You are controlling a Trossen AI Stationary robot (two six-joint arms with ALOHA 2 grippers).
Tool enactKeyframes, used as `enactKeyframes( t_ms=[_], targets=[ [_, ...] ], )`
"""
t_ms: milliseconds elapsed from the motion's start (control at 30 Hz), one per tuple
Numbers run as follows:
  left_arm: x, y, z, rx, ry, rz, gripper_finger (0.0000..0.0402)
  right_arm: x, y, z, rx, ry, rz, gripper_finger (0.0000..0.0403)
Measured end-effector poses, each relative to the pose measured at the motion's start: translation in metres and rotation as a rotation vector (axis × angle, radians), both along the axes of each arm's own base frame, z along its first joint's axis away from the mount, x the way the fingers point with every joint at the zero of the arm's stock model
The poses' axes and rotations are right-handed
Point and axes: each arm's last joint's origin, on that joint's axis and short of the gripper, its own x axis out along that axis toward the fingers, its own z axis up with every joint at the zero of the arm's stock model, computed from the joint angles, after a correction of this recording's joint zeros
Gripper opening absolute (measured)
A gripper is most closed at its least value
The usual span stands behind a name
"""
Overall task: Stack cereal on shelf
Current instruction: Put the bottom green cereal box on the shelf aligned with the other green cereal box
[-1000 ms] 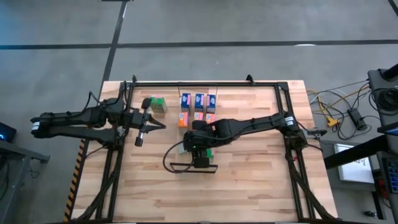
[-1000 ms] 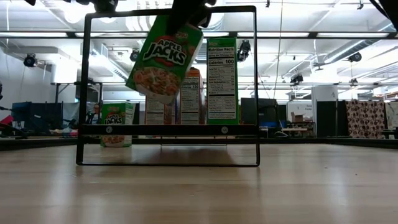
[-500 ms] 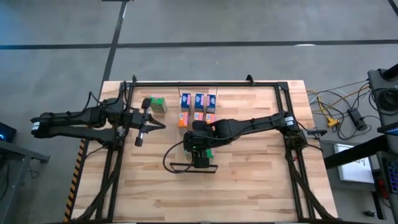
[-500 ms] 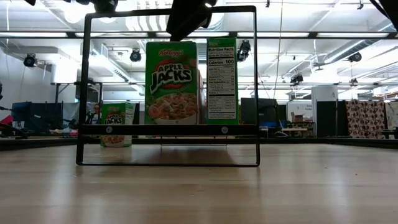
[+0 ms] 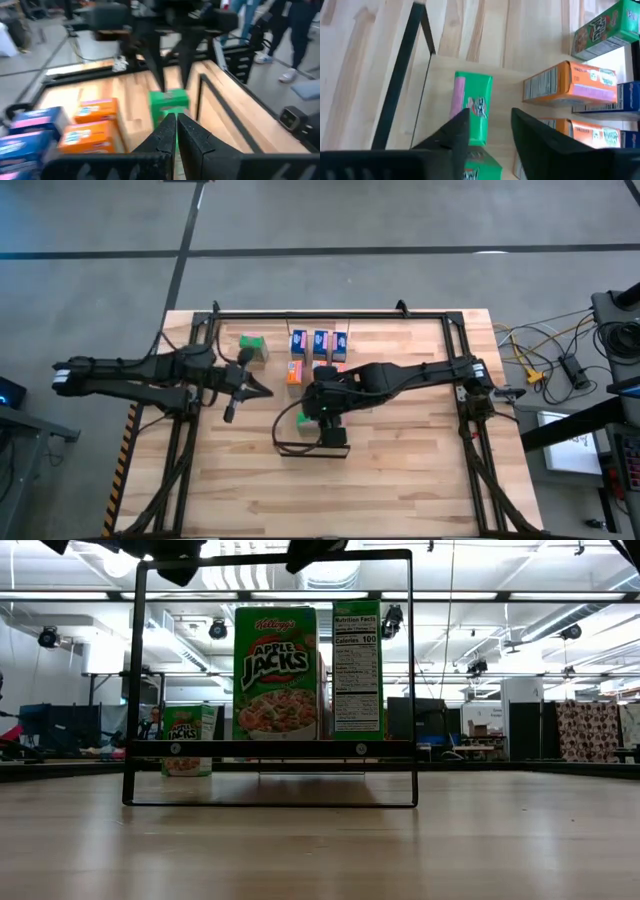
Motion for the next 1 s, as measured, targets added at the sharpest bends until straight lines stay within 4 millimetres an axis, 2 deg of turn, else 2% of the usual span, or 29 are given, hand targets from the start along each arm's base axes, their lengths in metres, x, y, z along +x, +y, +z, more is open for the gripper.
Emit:
enactKeyframes(
  t_ms=[133,267,433,633,767,1000],
  targets=[
    [0.011,-0.011,-0.007,-0.013,0.037,-0.057,0.0000,-0.006,-0.001,-0.006,-0.019,0.028,0.023,0.0069],
    [0.020,-0.022,-0.015,-0.009,0.086,-0.060,0.0000,-0.012,-0.001,-0.022,-0.001,0.107,0.058,0.0016],
    [0.025,-0.033,-0.023,0.006,0.131,-0.046,0.0000,-0.026,0.000,-0.030,0.024,0.085,0.041,0.0010],
    [0.034,-0.037,-0.030,0.001,0.161,-0.052,0.0000,-0.044,-0.003,-0.022,0.056,-0.110,0.043,0.0009],
    [0.045,-0.039,-0.038,-0.002,0.179,-0.048,0.0000,-0.052,-0.005,-0.025,0.070,-0.209,0.045,0.0009],
    [0.059,-0.039,-0.052,0.038,0.221,0.041,0.0000,-0.048,-0.006,-0.041,0.063,-0.270,0.053,0.0008]
  ],
)
